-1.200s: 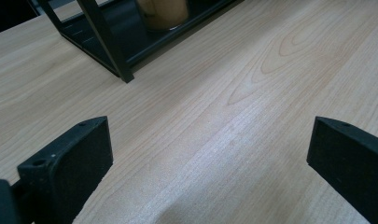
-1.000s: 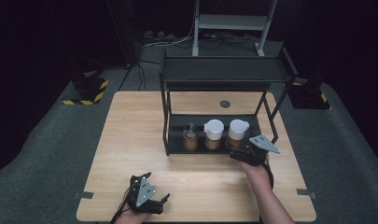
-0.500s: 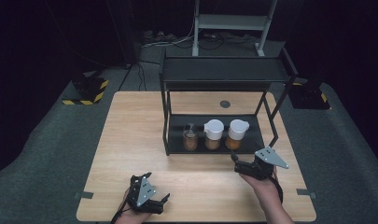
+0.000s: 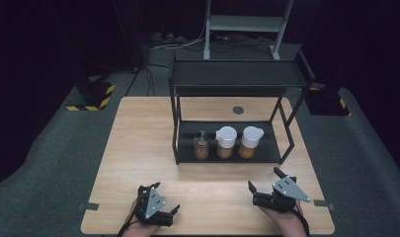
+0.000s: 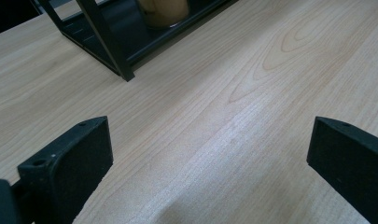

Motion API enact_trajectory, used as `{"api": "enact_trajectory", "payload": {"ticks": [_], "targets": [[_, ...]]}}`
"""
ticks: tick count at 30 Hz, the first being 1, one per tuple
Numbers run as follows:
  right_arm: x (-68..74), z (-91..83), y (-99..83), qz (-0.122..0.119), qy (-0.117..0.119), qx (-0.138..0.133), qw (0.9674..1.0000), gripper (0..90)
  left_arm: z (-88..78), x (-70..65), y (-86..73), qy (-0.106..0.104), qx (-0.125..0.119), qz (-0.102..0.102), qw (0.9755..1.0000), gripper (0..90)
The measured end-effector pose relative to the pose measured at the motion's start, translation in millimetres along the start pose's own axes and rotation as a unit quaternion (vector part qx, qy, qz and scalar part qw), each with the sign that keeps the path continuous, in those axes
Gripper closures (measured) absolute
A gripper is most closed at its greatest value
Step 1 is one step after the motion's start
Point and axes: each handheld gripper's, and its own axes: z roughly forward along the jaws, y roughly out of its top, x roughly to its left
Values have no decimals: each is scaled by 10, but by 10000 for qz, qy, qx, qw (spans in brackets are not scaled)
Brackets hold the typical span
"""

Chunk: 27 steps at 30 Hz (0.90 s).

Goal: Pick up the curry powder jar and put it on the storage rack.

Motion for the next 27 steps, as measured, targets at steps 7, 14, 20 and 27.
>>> {"api": "enact_trajectory", "payload": {"ticks": [7, 14, 20, 27], "targets": [[51, -92, -144, -186, -118, 207, 9995, 0, 1, -6, 2, 20, 7, -16, 10000, 4], [104, -93, -253, -338, -195, 484, 9981, 0, 3, -28, 3, 53, 8, 38, 10000, 4], [114, -80, -289, -368, -204, 590, 9974, 0, 4, -34, 8, 67, 21, 48, 10000, 5], [110, -84, -298, -355, -180, 588, 9975, 0, 3, -34, 4, 76, 12, 12, 10000, 5]]}}
